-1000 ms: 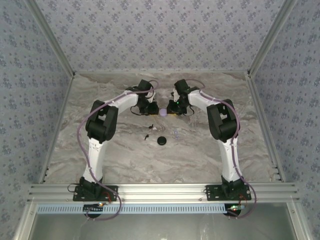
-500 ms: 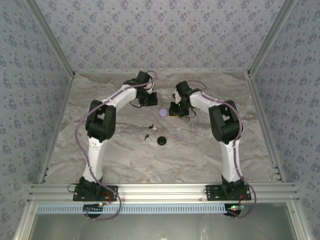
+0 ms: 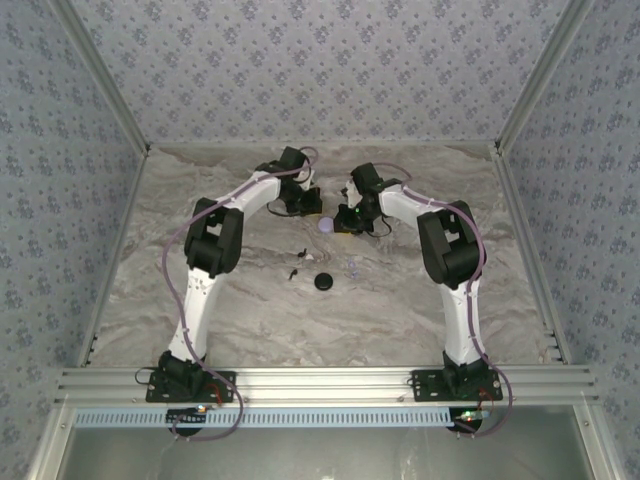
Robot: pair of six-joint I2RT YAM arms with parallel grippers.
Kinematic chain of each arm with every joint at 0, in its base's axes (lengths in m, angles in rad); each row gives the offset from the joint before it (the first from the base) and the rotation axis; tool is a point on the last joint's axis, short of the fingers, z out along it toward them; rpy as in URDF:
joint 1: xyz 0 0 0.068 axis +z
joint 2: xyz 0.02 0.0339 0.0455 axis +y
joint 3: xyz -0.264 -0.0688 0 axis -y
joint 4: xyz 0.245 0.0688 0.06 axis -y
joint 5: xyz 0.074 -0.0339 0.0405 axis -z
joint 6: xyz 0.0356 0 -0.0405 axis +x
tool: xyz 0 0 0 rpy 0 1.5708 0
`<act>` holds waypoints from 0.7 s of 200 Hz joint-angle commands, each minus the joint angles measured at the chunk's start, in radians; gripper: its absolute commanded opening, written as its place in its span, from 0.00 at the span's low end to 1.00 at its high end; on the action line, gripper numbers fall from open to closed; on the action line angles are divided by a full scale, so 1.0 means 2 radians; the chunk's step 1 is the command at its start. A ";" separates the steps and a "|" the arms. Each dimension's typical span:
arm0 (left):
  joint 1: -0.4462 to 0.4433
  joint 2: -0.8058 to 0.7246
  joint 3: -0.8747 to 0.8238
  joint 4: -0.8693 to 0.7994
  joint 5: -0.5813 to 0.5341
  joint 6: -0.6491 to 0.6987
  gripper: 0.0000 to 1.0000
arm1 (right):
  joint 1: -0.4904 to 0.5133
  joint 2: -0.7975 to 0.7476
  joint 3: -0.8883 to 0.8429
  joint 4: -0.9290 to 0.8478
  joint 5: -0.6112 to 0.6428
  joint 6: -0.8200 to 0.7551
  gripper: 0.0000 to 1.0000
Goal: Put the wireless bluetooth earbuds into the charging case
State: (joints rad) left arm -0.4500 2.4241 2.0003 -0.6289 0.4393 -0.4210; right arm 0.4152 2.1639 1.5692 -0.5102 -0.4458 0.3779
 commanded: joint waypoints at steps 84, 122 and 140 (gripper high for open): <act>-0.008 -0.048 -0.075 -0.017 -0.021 0.007 0.06 | 0.003 0.035 0.042 -0.017 0.011 0.015 0.14; -0.008 -0.071 -0.102 -0.011 -0.024 0.008 0.06 | 0.002 0.038 0.053 -0.031 0.027 0.008 0.14; -0.008 -0.079 -0.112 -0.005 -0.024 0.005 0.06 | 0.002 0.038 0.055 -0.034 0.028 0.006 0.14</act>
State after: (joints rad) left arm -0.4564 2.3180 1.8145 -0.6041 0.4110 -0.4194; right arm 0.4149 2.2196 1.6447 -0.5289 -0.4118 0.3893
